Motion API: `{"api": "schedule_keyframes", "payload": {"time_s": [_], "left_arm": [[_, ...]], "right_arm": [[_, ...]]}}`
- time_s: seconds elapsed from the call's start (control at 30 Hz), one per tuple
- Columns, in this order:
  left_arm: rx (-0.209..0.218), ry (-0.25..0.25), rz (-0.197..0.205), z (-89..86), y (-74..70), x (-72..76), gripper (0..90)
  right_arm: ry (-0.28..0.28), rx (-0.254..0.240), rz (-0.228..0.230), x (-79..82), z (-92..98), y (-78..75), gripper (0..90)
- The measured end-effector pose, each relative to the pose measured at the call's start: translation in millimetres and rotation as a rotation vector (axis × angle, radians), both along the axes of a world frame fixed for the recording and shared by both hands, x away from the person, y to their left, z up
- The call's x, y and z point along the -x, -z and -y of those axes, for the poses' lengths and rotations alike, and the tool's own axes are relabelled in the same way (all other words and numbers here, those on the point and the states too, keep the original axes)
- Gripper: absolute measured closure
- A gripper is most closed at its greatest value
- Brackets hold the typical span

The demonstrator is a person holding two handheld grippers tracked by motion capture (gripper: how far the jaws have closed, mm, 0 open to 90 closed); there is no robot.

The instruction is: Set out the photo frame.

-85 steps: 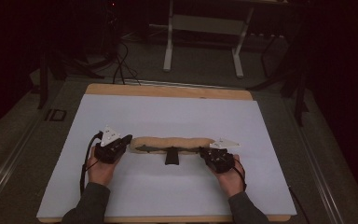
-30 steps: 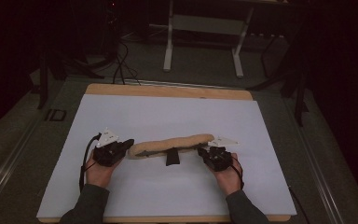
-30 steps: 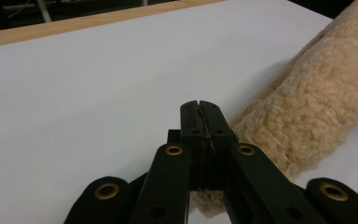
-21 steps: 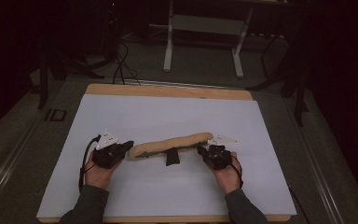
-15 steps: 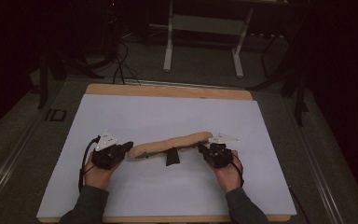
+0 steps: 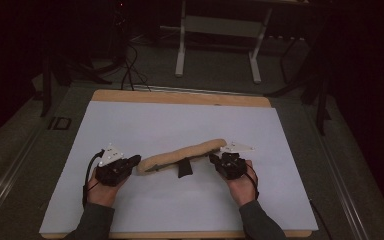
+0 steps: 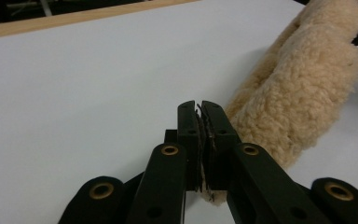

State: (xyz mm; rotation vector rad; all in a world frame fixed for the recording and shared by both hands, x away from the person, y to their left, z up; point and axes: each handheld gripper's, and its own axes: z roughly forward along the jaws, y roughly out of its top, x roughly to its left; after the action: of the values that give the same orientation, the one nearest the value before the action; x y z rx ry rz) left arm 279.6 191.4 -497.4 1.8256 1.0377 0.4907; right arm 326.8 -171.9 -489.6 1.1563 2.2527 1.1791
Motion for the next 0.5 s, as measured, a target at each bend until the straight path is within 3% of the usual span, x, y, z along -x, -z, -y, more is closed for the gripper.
{"api": "schedule_keyframes", "payload": {"time_s": [0.5], "left_arm": [[0.005, 0.002, -0.004, -5.5, 1.7, 10.1, 87.1]], "right_arm": [[-0.047, 0.016, 0.011, 8.1, -18.2, -2.6, 89.7]]}}
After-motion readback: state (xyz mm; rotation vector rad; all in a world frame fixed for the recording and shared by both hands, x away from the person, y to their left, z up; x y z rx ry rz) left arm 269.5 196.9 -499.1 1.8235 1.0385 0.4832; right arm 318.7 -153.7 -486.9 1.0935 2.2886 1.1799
